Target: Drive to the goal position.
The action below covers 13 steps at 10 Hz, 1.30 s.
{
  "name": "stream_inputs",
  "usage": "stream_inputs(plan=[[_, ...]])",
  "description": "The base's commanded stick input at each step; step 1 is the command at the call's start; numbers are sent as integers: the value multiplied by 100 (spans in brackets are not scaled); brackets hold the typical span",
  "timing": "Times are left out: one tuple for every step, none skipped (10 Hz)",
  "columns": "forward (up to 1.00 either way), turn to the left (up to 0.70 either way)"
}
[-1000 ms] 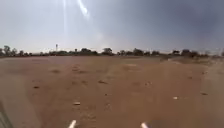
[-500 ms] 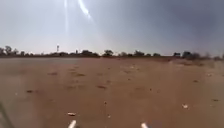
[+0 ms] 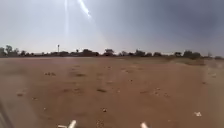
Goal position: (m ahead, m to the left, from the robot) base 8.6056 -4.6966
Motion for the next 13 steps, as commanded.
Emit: stream_inputs(plan=[[50, -50], [50, -50], [50, -33], [50, 0], [50, 0], [50, 0], [50, 0], [50, 0], [50, 0], [50, 0], [50, 0], [50, 0], [50, 0]])
